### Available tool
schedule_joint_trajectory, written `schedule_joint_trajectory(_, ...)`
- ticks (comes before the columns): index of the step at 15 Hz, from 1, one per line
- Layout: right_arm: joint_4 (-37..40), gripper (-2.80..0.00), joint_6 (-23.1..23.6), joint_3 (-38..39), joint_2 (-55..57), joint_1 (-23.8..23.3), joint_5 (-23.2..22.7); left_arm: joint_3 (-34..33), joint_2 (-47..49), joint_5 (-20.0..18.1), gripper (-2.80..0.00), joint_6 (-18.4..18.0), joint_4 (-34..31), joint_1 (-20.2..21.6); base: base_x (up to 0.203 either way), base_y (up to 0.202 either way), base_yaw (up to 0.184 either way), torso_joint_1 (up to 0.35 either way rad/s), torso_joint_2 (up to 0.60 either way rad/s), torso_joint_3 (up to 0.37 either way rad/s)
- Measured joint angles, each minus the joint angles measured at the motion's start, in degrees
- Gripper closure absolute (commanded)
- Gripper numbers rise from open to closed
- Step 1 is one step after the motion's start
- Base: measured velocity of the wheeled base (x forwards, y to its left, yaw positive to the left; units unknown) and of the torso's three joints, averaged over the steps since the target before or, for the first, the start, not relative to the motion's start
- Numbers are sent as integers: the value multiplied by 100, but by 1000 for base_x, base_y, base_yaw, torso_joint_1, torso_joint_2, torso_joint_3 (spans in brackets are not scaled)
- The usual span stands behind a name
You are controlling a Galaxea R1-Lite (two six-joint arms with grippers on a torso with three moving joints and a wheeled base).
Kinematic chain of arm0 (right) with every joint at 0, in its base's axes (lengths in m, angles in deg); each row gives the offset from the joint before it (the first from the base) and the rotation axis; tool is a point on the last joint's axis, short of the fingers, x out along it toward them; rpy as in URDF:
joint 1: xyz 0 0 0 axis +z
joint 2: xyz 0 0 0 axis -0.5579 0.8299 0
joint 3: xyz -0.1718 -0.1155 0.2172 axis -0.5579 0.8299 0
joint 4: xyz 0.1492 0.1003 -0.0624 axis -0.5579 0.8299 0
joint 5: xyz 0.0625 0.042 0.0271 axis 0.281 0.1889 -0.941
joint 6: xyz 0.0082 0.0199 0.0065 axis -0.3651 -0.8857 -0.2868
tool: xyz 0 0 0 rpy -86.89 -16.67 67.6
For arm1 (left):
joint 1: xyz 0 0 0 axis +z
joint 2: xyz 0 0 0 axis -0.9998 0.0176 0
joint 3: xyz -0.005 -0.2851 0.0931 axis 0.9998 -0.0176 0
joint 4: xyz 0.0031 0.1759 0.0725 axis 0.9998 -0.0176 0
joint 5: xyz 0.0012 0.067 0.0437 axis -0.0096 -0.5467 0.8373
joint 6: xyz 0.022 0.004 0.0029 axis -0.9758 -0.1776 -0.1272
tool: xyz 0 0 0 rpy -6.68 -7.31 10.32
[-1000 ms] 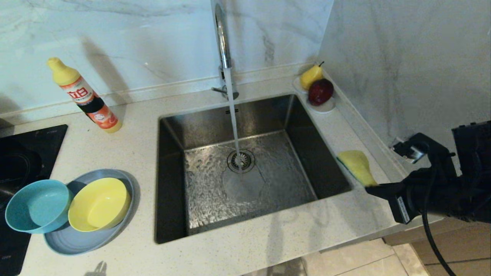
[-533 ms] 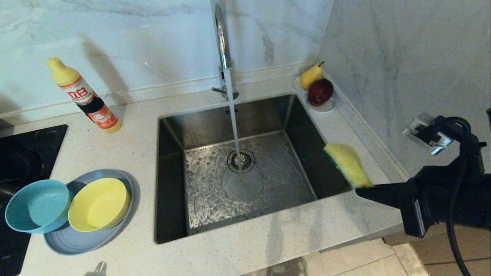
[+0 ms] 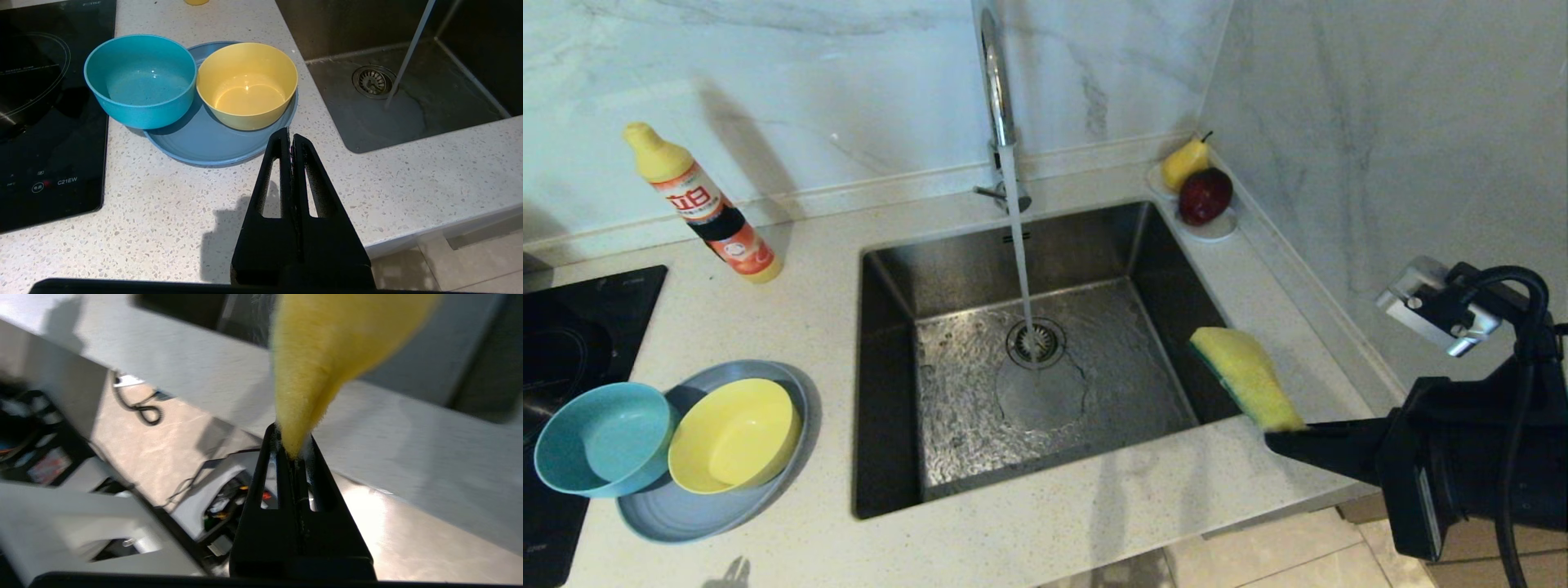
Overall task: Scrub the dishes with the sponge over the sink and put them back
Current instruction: Pick up a bowl and the sponge
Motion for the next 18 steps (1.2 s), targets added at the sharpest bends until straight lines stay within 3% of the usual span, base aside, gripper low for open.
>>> schedule_joint_trajectory(6,-18,0,-84,-384,268,743,591,0,0,4,0,1,0,0,0,0,0,0,0,0)
schedule_joint_trajectory(10,-28,0,-53,-1015,676,884,1129,0,0,1,0,1,-1,0,0,0,0,0,0,0)
schedule_joint_trajectory(18,-18,0,-63,-1261,1246,874,1134,0,0,1,0,5,-2,0,0,0,0,0,0,0)
